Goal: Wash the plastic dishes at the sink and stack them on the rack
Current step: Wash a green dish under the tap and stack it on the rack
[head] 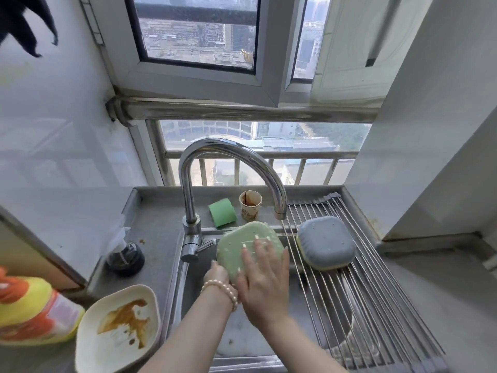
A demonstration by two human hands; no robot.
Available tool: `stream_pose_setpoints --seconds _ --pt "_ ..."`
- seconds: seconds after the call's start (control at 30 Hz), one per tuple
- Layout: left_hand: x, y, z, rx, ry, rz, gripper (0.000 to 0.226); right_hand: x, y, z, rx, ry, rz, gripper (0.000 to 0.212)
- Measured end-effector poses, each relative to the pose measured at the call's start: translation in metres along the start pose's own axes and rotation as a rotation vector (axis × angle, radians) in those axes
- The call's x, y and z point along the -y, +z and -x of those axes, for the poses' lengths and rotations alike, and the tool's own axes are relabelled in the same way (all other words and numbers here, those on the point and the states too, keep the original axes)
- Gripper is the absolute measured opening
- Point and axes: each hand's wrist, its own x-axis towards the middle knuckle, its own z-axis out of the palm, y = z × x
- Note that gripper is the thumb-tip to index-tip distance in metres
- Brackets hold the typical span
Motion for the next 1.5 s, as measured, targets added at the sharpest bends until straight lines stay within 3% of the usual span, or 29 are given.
stream_pose_setpoints --seconds 0.07,0.13,0.23,0.37,0.43,0.5,0.6,0.67,0.77,0.83,0.9,0.97,1.03,1.13,1.23,1.3,1.37,1.47,1.5 --pt "0.005 0.003 0.008 0.062 -0.043 0.124 0.044 0.004 -0.01 -0.015 -0.005 0.276 -0.022 0.048" --pt "0.009 0.003 0.014 0.109 -0.044 0.115 0.041 0.003 -0.024 -0.038 0.19 0.53 -0.082 0.051" --pt "0.007 -0.01 0.018 0.126 0.022 0.034 0.035 -0.014 -0.032 -0.061 0.459 0.808 -0.368 0.056" --pt "0.001 -0.018 0.018 0.199 -0.005 -0.099 0.04 -0.024 -0.034 -0.074 0.35 0.877 -0.662 0.063" --pt "-0.008 -0.022 0.026 0.294 -0.111 -0.234 0.044 -0.026 -0.037 -0.075 0.244 0.785 -0.683 0.06" --pt "-0.022 -0.028 0.032 0.393 -0.25 -0.355 0.05 -0.032 -0.039 -0.066 0.097 0.511 -0.621 0.06" --pt "-0.038 -0.03 0.036 0.559 -0.346 -0.297 0.043 -0.037 -0.038 -0.05 -0.129 0.085 -0.468 0.046" --pt "-0.039 -0.029 0.036 0.585 -0.359 -0.238 0.041 -0.035 -0.041 -0.041 -0.182 -0.093 -0.463 0.042" --pt "-0.037 -0.03 0.031 0.577 -0.267 -0.179 0.045 -0.042 -0.048 -0.027 -0.038 -0.309 -0.439 0.036" --pt "-0.033 -0.03 0.028 0.521 -0.168 -0.165 0.049 -0.049 -0.05 -0.017 0.254 -0.396 -0.244 0.043" --pt "-0.023 -0.029 0.031 0.499 -0.042 -0.185 0.05 -0.054 -0.05 -0.01 0.628 -0.364 0.059 0.065" --pt "-0.008 -0.028 0.037 0.538 0.029 -0.175 0.041 -0.053 -0.048 -0.015 0.843 -0.167 0.22 0.091" --pt "0.007 -0.025 0.043 0.625 -0.03 -0.125 0.032 -0.044 -0.042 -0.025 0.881 -0.077 0.179 0.104" --pt "0.013 -0.02 0.044 0.688 -0.139 -0.055 0.039 -0.019 -0.034 -0.037 0.947 -0.137 -0.041 0.075" --pt "0.007 -0.027 0.034 0.649 -0.114 0.048 0.045 -0.006 -0.046 -0.024 1.101 -0.229 -0.309 0.07" --pt "0.0 -0.032 0.028 0.647 -0.05 -0.011 0.041 -0.024 -0.052 -0.01 1.169 -0.299 -0.364 0.071" --pt "-0.004 -0.035 0.024 0.648 -0.002 -0.113 0.037 -0.053 -0.057 -0.007 1.179 -0.37 -0.151 0.068" --pt "0.005 -0.033 0.03 0.612 -0.016 -0.179 0.031 -0.076 -0.055 -0.023 1.017 -0.331 0.19 0.116" --pt "0.009 -0.029 0.033 0.627 -0.045 -0.168 0.032 -0.074 -0.051 -0.031 0.971 -0.252 0.204 0.12"
